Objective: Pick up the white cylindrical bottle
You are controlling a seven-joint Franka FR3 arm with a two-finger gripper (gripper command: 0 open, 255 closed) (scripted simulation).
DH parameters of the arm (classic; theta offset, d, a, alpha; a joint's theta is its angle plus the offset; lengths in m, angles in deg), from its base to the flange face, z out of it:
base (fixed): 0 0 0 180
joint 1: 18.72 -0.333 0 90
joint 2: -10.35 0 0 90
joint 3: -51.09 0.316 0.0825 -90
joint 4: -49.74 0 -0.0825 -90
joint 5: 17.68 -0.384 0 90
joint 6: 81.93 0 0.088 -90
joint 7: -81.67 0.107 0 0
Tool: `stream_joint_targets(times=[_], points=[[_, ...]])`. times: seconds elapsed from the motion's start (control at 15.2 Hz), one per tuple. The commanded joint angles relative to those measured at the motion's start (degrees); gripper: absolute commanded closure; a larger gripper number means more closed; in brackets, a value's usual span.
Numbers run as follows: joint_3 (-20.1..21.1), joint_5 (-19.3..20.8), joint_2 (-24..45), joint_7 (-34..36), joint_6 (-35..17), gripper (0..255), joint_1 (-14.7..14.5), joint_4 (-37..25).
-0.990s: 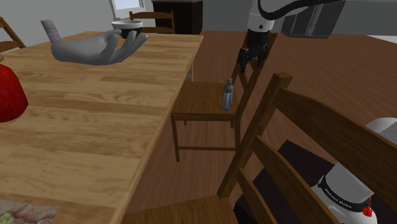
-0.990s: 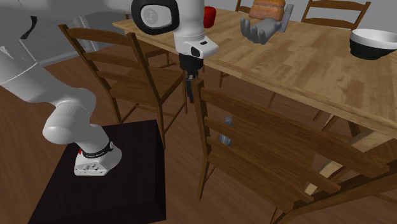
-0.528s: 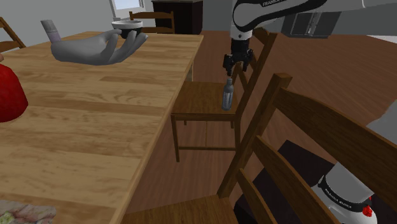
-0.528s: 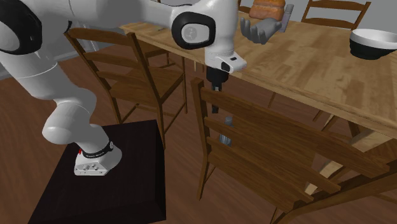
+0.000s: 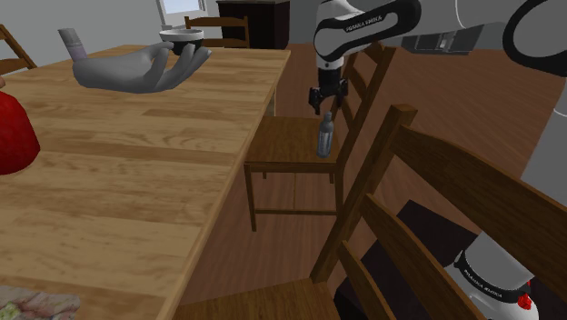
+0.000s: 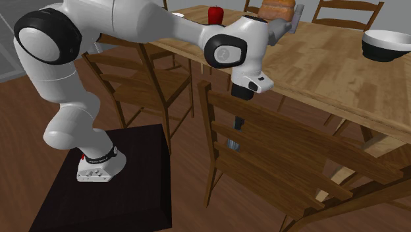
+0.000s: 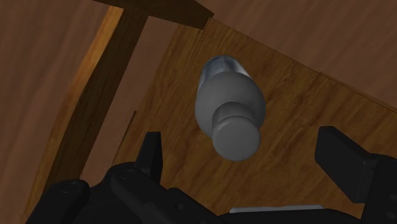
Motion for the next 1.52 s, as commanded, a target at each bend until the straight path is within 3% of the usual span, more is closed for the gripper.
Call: stream_joint_targets(times=[0.0,0.33,0.4,0.99,1.45], points=[[0.0,0.0,0.3,0.1,-1.3,0,0.0,1.0],[0.0,0.1,0.9,0.4,-3.8,0,0.0,2.9],[0.0,0.1,1.0,0.4,-3.9,255,0.1,2.9],[0.0,0.1,0.9,0.4,-3.8,255,0.0,2.9],[0.0,0.0,-0.1,-0.1,1.2,255,0.0,-1.1]])
